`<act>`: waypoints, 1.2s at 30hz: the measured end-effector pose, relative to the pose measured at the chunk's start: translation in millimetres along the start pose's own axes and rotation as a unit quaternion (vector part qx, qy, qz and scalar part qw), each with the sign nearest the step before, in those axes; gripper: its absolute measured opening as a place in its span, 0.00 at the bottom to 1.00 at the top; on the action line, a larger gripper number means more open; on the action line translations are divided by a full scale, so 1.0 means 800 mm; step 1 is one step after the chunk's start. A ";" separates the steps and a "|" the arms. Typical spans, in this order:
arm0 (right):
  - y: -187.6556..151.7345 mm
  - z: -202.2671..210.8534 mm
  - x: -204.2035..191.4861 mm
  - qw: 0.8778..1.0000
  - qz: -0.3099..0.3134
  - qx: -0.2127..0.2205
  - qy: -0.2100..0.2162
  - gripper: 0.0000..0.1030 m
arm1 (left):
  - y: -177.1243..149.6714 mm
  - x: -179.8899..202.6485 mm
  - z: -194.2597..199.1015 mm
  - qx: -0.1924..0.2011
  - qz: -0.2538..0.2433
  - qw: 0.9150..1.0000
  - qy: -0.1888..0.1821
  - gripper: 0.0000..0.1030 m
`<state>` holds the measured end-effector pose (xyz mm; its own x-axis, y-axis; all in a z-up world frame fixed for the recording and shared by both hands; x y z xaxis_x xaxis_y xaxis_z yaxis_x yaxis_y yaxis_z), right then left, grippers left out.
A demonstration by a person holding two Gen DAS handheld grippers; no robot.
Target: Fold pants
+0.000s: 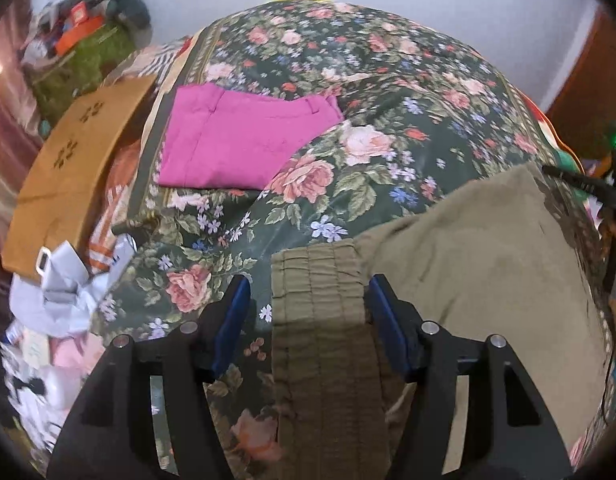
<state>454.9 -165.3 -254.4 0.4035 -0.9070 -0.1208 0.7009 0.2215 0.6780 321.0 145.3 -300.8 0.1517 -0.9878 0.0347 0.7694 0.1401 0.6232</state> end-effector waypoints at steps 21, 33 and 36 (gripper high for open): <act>-0.098 0.036 -0.211 0.975 0.009 -0.112 0.194 0.76 | 0.004 0.099 -0.012 -0.054 -0.068 0.994 -0.072 0.91; -0.145 0.066 -0.183 0.978 0.040 -0.122 0.164 0.77 | -0.037 0.097 -0.001 -0.059 -0.108 0.991 -0.060 0.93; -0.155 0.084 -0.169 0.980 0.023 -0.118 0.160 0.77 | -0.044 0.094 0.010 -0.053 -0.106 0.991 -0.054 0.93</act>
<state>274.0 -94.3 -272.9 0.5745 -0.7444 -0.3404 0.7791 0.3699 0.5061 300.3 65.7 -313.7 -0.0830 -0.9966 -0.0015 0.8390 -0.0707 0.5395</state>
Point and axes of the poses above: each gripper's, at about its wrist camera, not at the fingertips, and z roughly against the way its jaws point, x to its right, y to its top, the point moved 9 cm from there along -z, roughly the way its jaws point, and after that the axes turned 11 degrees about x, right-handed, at the moved point
